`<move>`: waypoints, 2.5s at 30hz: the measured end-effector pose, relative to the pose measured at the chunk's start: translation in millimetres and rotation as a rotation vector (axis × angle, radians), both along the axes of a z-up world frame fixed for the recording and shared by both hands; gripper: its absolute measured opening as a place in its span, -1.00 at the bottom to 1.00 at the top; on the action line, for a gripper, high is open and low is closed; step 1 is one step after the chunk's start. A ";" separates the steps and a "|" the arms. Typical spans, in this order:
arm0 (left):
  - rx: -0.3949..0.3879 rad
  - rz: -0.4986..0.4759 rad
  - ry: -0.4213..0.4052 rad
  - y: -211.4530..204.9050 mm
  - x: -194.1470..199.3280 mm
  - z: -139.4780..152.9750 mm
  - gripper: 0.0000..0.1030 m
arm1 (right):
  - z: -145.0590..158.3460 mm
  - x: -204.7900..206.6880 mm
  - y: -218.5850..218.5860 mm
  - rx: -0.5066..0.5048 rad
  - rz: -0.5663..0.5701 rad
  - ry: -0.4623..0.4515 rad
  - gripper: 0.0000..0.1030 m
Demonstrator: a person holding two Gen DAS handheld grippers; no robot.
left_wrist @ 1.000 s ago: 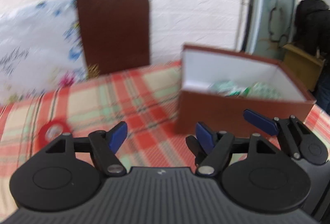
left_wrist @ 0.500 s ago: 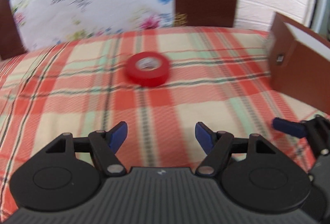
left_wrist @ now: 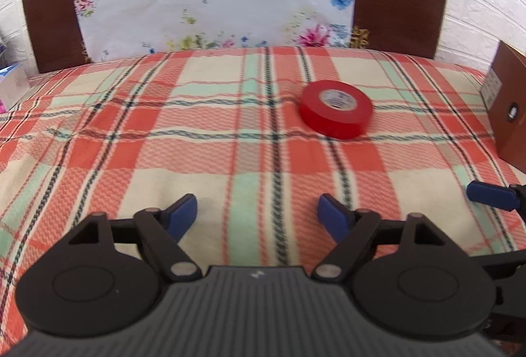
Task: Organize objects
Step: 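Grasp the red tape roll on the table with the right tool, then pass the red tape roll from the right tool into the left tool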
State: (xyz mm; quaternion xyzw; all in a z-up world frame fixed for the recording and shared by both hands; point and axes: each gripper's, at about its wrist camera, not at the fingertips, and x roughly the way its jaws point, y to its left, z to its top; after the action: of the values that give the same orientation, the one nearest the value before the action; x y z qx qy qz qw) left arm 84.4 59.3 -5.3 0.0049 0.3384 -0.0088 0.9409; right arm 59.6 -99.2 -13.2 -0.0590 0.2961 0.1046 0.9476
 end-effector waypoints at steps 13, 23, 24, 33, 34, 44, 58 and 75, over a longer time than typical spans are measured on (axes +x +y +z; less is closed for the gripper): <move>-0.004 0.058 -0.045 28.3 24.2 -7.8 0.91 | -1.2 35.1 26.6 0.000 0.042 -0.009 0.75; -0.110 0.115 -0.088 52.7 26.9 -8.5 0.90 | -2.1 68.9 42.7 0.015 0.067 -0.002 0.85; -0.132 0.128 -0.096 56.9 26.1 -8.3 0.90 | -1.9 72.5 44.6 0.014 0.071 -0.004 0.85; -0.188 0.180 -0.126 67.3 25.7 -8.6 0.90 | -0.4 115.5 53.7 0.042 0.075 -0.004 0.85; -0.187 0.180 -0.126 67.6 25.6 -8.8 0.90 | -0.2 119.7 53.2 0.052 0.077 -0.006 0.73; -0.162 0.169 -0.117 65.3 26.4 -9.2 0.91 | 1.5 97.4 43.9 0.025 0.106 -0.026 0.41; -0.251 -0.183 0.051 -17.0 -6.7 10.7 0.65 | -2.7 -59.8 -63.4 0.013 0.000 -0.002 0.39; -0.120 -0.573 0.287 -146.7 -23.6 10.2 -0.39 | -6.3 -92.4 -89.1 0.037 -0.069 -0.029 0.34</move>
State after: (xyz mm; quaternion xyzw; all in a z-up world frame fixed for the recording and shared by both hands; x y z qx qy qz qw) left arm 60.7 -87.4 4.8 0.0433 0.4514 -0.2936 0.8415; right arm -32.8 -188.3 -19.4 -0.0326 0.2823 0.0762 0.9557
